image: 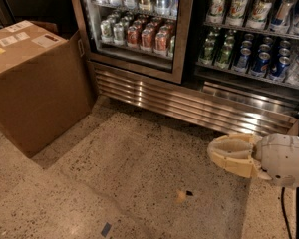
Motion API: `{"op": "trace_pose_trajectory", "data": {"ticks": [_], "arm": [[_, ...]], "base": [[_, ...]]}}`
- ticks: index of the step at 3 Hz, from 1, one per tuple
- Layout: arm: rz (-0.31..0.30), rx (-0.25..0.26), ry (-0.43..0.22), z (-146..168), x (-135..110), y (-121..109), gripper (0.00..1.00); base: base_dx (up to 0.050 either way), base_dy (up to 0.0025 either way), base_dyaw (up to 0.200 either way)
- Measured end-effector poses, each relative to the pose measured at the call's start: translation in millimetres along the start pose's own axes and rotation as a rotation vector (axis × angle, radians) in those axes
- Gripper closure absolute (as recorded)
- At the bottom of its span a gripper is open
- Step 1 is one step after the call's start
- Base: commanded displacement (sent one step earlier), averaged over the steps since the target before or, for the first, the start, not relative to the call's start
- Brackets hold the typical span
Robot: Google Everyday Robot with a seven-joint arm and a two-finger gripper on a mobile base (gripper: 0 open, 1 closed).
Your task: Open right fridge door
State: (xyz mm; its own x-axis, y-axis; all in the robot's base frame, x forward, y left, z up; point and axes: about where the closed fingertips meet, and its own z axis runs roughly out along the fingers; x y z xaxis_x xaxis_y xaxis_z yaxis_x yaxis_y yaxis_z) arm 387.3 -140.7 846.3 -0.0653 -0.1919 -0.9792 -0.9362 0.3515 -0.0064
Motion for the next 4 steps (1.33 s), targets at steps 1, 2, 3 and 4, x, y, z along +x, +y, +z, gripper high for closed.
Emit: {"op": "trace_pose_trajectory", "data": {"ticks": [1,2,3,4], "arm": [[0.0,0.0,0.0,0.0,0.0,0.0,0.58],[0.0,0.0,0.0,0.1,0.0,0.0,0.35],[0.0,0.0,0.0,0.1,0.0,0.0,0.11],[0.0,0.0,0.0,0.1,-0.1,0.1,0.0]], "base": [[0.0,0.0,0.0],[0.0,0.0,0.0],[0.0,0.0,0.0],[0.0,0.0,0.0]]}}
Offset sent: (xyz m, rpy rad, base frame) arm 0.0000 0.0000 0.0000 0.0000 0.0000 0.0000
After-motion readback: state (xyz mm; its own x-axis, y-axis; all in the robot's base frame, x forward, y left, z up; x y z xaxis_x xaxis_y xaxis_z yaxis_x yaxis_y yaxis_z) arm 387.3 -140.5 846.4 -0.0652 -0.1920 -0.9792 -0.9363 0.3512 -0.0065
